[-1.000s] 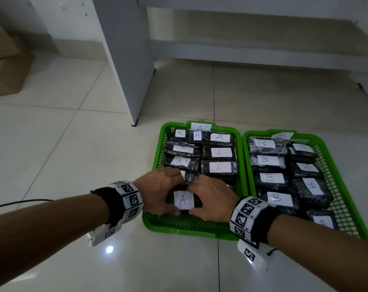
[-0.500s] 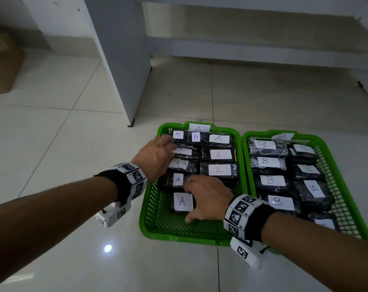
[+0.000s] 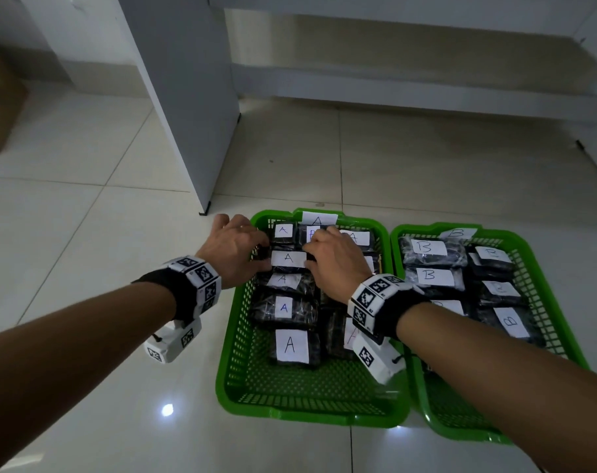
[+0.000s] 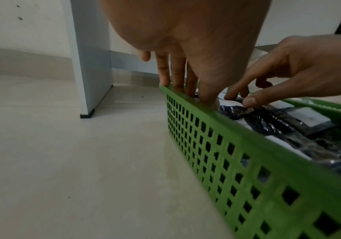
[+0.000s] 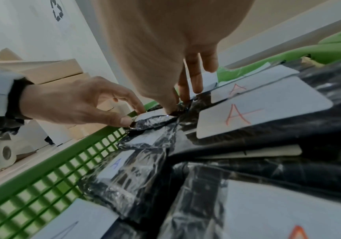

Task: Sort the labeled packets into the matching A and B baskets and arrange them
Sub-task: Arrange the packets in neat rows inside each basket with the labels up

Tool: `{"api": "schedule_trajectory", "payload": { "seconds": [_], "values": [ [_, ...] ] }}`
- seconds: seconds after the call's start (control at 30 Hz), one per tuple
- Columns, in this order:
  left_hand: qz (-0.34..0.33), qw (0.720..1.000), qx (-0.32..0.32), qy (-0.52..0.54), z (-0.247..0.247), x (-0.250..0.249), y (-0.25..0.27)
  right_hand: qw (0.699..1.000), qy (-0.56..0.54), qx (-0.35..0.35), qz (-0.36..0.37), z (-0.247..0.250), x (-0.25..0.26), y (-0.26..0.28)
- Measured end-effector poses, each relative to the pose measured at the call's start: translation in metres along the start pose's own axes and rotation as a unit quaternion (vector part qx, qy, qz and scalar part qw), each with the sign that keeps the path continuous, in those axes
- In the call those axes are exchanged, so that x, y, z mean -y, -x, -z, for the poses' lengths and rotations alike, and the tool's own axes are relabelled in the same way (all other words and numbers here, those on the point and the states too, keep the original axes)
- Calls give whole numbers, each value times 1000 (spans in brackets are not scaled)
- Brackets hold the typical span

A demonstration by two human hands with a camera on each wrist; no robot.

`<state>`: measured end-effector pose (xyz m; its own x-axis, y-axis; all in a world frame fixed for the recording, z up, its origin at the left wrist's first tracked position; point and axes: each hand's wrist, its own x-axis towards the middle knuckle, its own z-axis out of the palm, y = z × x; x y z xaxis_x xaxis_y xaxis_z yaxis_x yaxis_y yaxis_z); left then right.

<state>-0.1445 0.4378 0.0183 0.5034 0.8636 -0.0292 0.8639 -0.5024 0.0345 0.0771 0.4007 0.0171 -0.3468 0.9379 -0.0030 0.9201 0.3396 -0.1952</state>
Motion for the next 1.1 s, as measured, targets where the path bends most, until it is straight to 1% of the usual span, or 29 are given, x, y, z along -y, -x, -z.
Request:
{"api": "schedule_trajectory", "payload": {
  "seconds": [0.13, 0.23, 0.37, 0.43, 0.5, 0.57, 0.63, 0.73, 0.77, 0.83, 0.9, 0.93, 0.97, 1.03, 1.1],
  "values": [
    [-18, 1000, 0, -10, -2, 1, 3, 1000, -18, 11, -2, -2, -2, 1],
    [-21, 999, -21, -23, -4, -2, 2, 1000, -12, -6, -12, -2, -3, 2],
    [1, 999, -37, 0, -5, -8, -1, 999, -3, -9, -30, -1, -1, 0],
    [-16, 999, -43, 17, -4, -9, -2, 999, 2, -10, -34, -1, 0, -1],
    [-55, 998, -30, 30, -6, -8, -4, 999, 4, -11, -36, 0, 1, -1],
    [-86, 996, 5, 37, -12, -8, -6, 999, 1, -10, -38, 1, 0, 0],
    [-84, 995, 45, 34, -18, -11, -7, 999, -3, 1, -38, 2, -1, 0],
    [-79, 995, 52, 44, -18, -13, -7, 999, -3, 12, -38, 3, -2, 0],
    [-73, 994, 49, 62, -18, -12, -7, 999, -4, 12, -40, 4, -2, -1],
    [-54, 993, 19, 102, -13, -13, -4, 999, -9, -3, -48, 8, -3, 0],
    [-8, 991, -22, 133, -9, -14, -1, 998, -12, -31, -60, 14, -6, 4],
    [24, 989, -30, 145, -7, -16, 1, 996, -15, -49, -67, 17, -9, 7],
    [51, 986, -30, 158, -5, -17, 1, 995, -17, -67, -76, 20, -12, 12],
    [94, 978, -8, 186, -1, -19, 1, 990, -14, -92, -108, 26, -22, 25],
    [108, 973, 8, 202, 0, -23, 1, 984, -2, -96, -151, 31, -33, 41]
  ]
}}
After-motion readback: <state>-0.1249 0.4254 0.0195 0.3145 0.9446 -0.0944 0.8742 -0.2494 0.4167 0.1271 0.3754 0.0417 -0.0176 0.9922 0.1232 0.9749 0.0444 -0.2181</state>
